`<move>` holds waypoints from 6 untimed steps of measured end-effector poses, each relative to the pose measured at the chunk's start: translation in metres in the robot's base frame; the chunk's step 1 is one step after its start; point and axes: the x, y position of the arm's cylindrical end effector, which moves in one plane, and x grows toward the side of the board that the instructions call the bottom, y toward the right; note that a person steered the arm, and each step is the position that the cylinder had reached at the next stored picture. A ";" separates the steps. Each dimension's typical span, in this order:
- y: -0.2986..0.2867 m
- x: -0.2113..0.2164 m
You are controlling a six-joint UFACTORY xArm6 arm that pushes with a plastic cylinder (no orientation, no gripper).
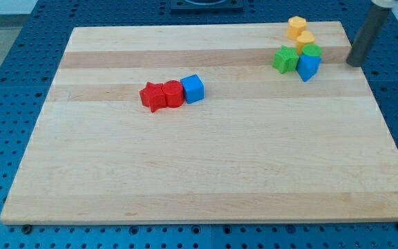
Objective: Move the blue triangle into the blue cube
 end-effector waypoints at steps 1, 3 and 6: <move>-0.064 0.006; -0.130 0.024; -0.157 0.051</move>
